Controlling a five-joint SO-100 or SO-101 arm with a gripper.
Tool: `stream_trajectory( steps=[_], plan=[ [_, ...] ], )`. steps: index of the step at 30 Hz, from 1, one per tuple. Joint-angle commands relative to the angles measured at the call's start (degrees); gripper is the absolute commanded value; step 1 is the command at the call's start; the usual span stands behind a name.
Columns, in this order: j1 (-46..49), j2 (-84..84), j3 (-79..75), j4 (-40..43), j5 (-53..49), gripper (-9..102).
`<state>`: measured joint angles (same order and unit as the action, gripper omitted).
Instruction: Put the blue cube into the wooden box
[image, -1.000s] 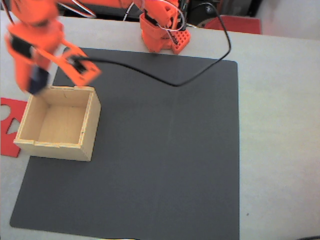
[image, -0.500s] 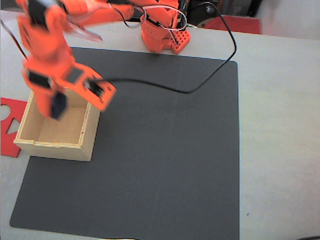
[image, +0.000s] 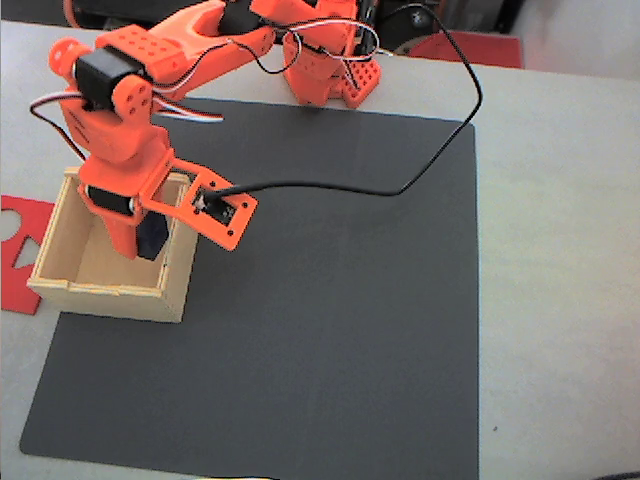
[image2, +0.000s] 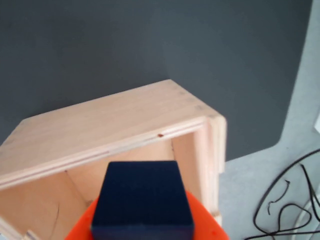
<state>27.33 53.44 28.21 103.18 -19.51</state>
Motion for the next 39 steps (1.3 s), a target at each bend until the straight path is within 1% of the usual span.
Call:
stream_trajectory(
  steps=[1, 11, 21, 30, 39],
  plan=[
    [1.7, 4.2, 0.0, 0.4, -0.4, 0],
    [6.0, 7.9, 1.7, 0.4, -1.5, 0],
    [6.6, 1.8, 2.3, 0.4, -0.6, 0],
    [10.2, -4.7, 1.7, -0.1, -0.7, 0],
    [10.1, -12.0, 1.5, -1.7, -0.5, 1]
  ],
)
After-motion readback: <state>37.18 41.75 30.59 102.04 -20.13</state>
